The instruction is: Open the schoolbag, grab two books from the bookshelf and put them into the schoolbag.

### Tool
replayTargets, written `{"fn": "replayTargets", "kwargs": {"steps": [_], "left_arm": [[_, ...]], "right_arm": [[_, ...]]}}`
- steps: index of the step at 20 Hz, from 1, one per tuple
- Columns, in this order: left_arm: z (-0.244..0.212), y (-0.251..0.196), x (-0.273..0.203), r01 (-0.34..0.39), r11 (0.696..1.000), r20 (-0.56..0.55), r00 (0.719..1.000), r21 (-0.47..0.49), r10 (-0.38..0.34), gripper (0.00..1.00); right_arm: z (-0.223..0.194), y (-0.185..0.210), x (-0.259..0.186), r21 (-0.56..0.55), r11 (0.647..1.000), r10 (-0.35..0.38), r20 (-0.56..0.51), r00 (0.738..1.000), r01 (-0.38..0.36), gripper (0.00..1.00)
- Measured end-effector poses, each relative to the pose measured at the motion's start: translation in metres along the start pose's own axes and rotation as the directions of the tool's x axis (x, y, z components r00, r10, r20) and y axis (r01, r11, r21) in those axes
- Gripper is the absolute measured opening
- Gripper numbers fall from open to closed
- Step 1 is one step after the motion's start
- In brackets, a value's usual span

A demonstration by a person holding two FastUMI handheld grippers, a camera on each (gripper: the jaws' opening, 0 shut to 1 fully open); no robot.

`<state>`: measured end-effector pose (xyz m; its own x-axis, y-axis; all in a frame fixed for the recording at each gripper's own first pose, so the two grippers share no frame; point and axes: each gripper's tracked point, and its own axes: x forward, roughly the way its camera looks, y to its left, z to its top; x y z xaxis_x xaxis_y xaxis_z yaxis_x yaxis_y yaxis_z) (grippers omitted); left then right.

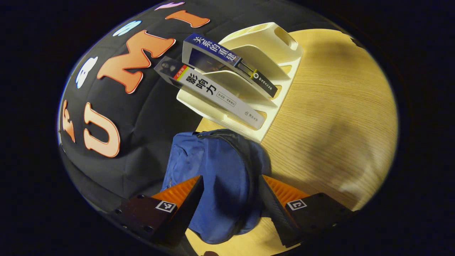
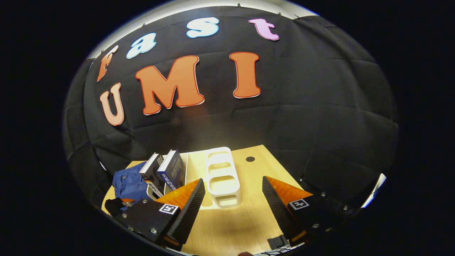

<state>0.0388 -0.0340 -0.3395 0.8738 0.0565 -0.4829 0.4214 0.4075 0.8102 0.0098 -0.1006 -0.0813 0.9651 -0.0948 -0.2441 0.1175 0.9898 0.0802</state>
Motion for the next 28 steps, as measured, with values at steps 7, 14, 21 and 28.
{"fn": "replayTargets", "kwargs": {"steps": [7, 14, 21, 28], "left_arm": [[-0.029, 0.049, -0.015, -0.005, 1.0, -0.103, 0.995, -0.017, 0.003, 0.97], [-0.071, 0.016, 0.017, 0.228, 0.973, -0.294, 0.929, -0.028, -0.226, 0.78], [-0.055, 0.002, 0.041, 0.218, 0.975, -0.333, 0.924, 0.05, -0.19, 0.03], [-0.047, 0.014, 0.041, 0.304, 0.953, -0.37, 0.883, -0.016, -0.288, 0.02]], "right_arm": [[-0.006, 0.018, 0.016, 0.082, 0.994, 0.074, -0.003, 0.997, -0.074, 0.97], [-0.001, 0.01, 0.01, 0.056, 0.997, 0.046, 0.024, 0.999, -0.047, 0.97], [-0.001, 0.012, 0.011, 0.069, 0.997, 0.038, 0.034, 0.999, -0.04, 0.97], [0.007, 0.039, 0.017, 0.031, 0.992, 0.118, 0.026, 0.993, -0.119, 0.97]]}}
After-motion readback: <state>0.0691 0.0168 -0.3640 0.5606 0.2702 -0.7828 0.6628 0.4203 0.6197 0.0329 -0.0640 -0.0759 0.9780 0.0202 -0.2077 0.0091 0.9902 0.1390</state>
